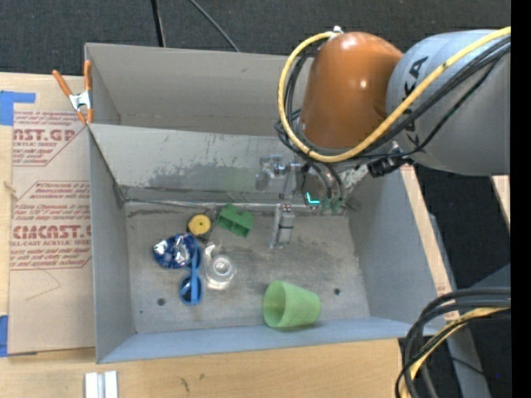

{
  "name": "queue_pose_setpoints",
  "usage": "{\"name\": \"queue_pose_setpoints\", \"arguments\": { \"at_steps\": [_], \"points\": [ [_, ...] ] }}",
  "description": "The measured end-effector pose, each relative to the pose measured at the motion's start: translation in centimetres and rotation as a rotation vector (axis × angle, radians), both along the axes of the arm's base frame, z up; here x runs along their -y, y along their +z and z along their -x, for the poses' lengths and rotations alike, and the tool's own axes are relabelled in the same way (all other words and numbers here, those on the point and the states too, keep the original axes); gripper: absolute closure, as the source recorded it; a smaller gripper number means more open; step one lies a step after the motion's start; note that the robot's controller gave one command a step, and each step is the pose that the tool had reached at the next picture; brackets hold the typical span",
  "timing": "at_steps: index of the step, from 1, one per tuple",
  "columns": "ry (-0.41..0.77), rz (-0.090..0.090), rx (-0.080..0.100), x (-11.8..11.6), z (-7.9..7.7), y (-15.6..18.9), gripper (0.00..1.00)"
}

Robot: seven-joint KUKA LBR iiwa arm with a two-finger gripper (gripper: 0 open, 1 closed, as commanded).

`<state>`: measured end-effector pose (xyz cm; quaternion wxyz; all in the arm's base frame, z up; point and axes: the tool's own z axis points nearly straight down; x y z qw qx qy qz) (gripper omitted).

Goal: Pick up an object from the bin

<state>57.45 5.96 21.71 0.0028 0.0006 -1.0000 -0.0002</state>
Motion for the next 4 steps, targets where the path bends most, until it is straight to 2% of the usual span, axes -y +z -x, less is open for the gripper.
{"name": "queue_pose_setpoints", "arguments": {
  "at_steps": [1, 2, 3, 4],
  "points": [
    [-0.106, -0.001, 0.010, -2.4, -2.1, -14.8, 0.00],
    [-0.303, -0.001, 0.009, -3.4, -1.3, -11.7, 0.00],
    [-0.398, 0.001, 0.007, -1.4, -2.0, -11.7, 0.00],
    [-0.493, 0.002, 0.002, -2.0, -1.7, -14.8, 0.00]
  ]
}}
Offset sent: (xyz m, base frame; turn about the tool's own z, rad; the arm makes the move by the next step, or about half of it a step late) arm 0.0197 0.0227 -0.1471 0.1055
